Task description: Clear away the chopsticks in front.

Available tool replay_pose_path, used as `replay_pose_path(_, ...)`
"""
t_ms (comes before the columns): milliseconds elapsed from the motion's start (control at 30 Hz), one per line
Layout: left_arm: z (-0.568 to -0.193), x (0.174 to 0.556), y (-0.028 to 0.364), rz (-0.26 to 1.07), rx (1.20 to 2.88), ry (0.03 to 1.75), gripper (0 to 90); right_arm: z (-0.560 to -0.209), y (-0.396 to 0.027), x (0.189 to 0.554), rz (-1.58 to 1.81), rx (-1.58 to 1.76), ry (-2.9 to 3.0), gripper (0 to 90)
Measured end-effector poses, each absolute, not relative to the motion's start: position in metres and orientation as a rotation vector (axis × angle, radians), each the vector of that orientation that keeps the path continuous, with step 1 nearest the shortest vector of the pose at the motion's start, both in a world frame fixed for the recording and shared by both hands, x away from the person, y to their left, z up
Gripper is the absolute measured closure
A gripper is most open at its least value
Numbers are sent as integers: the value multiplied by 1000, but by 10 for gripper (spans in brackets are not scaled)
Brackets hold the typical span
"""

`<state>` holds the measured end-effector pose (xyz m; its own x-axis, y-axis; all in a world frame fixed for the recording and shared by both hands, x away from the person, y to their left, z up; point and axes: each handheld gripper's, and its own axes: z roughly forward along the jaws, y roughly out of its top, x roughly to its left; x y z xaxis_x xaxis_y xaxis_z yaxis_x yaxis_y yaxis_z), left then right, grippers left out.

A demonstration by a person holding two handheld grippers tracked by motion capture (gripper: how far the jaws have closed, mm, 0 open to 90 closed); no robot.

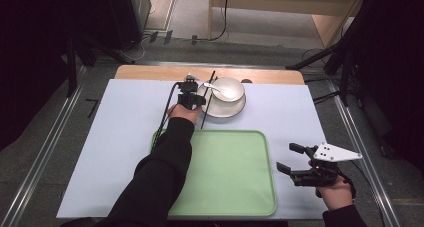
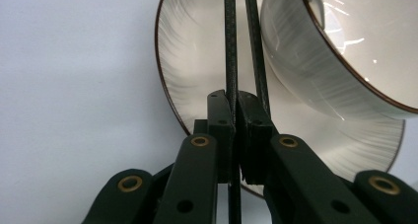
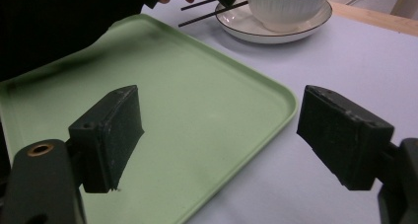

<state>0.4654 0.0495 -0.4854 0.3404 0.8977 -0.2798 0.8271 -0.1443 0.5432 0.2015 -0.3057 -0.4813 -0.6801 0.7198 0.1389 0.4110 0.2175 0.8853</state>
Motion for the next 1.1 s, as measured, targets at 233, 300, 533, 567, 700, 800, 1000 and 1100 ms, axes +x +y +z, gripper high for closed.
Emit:
replay_pose_path(233,-460,455,76,143,1980,1472,869,-481,-306,201,1444,1057,2198,179)
replay_pose_path(300,-454,450,85,142,1976,1464,869,-481,-306,201,1444,1056,2198,179)
replay_pose_path(533,-438,425,112,137,1988,1425,868,-482,-304,201,1439,1056,2201,179)
replay_pose_path(567,-436,420,116,141,1990,1419,868,-482,-304,201,1437,1056,2202,179)
replay_pose_path(700,-433,401,132,104,1984,1400,868,-482,-304,202,1436,1057,2201,179)
replay_pose_path(800,-435,387,140,93,1992,1393,868,-482,-305,202,1435,1057,2201,179)
replay_pose_path(1000,-439,359,152,106,1998,1381,867,-482,-305,202,1436,1061,2201,179)
replay_pose_path(1100,-441,346,158,110,1985,1379,868,-482,-305,203,1437,1062,2199,179)
